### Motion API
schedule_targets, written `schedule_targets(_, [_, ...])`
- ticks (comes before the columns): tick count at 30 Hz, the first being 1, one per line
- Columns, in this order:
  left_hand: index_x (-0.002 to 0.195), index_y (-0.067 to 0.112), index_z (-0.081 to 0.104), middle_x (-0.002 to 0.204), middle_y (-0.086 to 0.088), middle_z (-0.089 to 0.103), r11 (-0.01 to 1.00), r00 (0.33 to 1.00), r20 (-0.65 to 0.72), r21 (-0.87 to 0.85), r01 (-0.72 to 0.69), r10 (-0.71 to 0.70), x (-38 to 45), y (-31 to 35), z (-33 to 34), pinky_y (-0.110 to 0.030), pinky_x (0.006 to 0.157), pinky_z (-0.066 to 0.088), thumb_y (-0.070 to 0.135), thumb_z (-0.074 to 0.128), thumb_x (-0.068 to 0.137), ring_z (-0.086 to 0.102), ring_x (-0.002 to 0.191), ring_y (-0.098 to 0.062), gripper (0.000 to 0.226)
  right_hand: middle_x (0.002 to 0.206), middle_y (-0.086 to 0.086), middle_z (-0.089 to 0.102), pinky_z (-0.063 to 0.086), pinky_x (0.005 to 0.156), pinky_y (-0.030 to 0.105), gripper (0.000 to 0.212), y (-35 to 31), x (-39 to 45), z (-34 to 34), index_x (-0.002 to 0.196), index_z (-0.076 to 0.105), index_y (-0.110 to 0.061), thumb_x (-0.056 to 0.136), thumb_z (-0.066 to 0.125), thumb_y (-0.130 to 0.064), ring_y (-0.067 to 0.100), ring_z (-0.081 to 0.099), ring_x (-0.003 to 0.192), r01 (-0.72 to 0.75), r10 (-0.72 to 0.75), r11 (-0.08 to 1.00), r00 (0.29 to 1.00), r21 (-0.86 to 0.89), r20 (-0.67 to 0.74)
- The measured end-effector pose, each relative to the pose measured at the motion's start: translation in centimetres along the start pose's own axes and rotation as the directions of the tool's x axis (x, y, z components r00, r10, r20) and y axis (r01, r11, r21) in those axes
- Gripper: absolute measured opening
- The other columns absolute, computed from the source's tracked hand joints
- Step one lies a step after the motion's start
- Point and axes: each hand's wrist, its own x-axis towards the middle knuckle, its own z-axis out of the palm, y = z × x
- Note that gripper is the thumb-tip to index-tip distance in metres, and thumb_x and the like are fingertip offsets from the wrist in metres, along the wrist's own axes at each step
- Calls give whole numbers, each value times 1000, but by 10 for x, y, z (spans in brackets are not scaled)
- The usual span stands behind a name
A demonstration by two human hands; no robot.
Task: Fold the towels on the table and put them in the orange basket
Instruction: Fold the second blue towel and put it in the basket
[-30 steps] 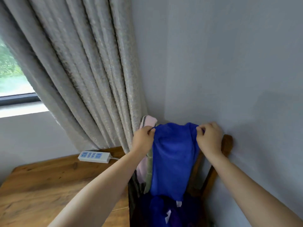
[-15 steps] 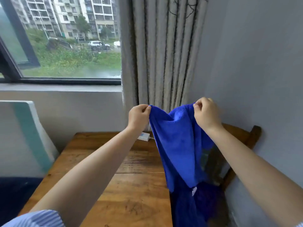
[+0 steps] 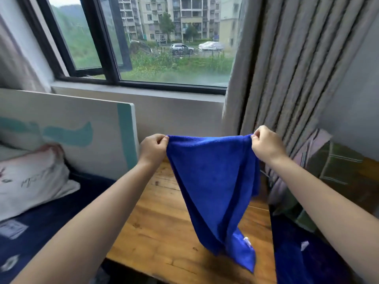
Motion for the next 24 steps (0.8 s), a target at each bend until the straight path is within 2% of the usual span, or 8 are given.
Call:
schedule_targets(2, [84,0,65,60,-6,53,998,999,3,50,40,-41,10,-16,-9,-44,68,44,9,48,92,47,67,-24,22,103,23,62,30,69,30,17,-5,10,27,94,54,-1,93,43,-14,36,54,97,-9,11,1000,998,-25,69])
schedule_targets(8, [95,0,67,95,-17,68,918,989,-4,371,142,-151,42,-69,0,-26,73,39,13,46,93,59,92,-31,26,106,19,64,36,74,31,19,-3,41,110,96,57,-4,91,43,-15,35,56,101,15,27,989,961,-149,276])
schedule_targets(11, [84,3,65,86,-20,63,838,952,44,488,243,-302,67,-99,19,-31,73,43,14,43,93,57,83,-33,27,107,17,63,38,75,31,20,7,61,155,97,59,-4,91,44,-16,34,56,102,26,47,981,931,-195,363])
schedule_targets(14, [54,9,40,63,-11,45,735,892,44,586,341,-449,82,-137,42,-28,62,32,11,40,91,40,69,-27,37,105,14,64,37,75,31,19,22,76,203,97,58,-5,92,43,-16,32,55,100,11,84,979,889,-203,450])
schedule_targets(16, [49,11,32,55,-7,37,688,851,26,601,407,-525,85,-159,55,-27,61,28,10,39,91,38,70,-28,42,103,14,64,34,73,31,18,34,80,231,96,57,-5,93,42,-15,31,55,97,-19,114,979,875,-201,471])
schedule_targets(19, [74,-5,58,82,-22,60,633,798,29,627,454,-601,87,-193,72,-33,71,40,12,36,95,51,89,-39,35,113,15,62,38,83,33,21,55,77,272,106,56,-5,93,41,-14,32,54,106,-68,126,990,819,-123,560])
schedule_targets(22, [104,-8,59,114,-25,60,660,797,32,580,477,-603,83,-224,82,-33,84,39,20,34,98,53,108,-35,38,128,14,56,35,99,27,31,72,63,296,123,50,-2,94,39,-6,26,49,120,-150,39,984,697,93,716])
schedule_targets(24, [116,-5,56,121,-22,58,659,776,24,545,519,-630,73,-246,86,-32,89,39,23,41,96,52,114,-33,37,129,17,54,33,100,26,33,93,52,306,123,50,2,92,41,-1,27,49,121,-166,61,983,712,84,700])
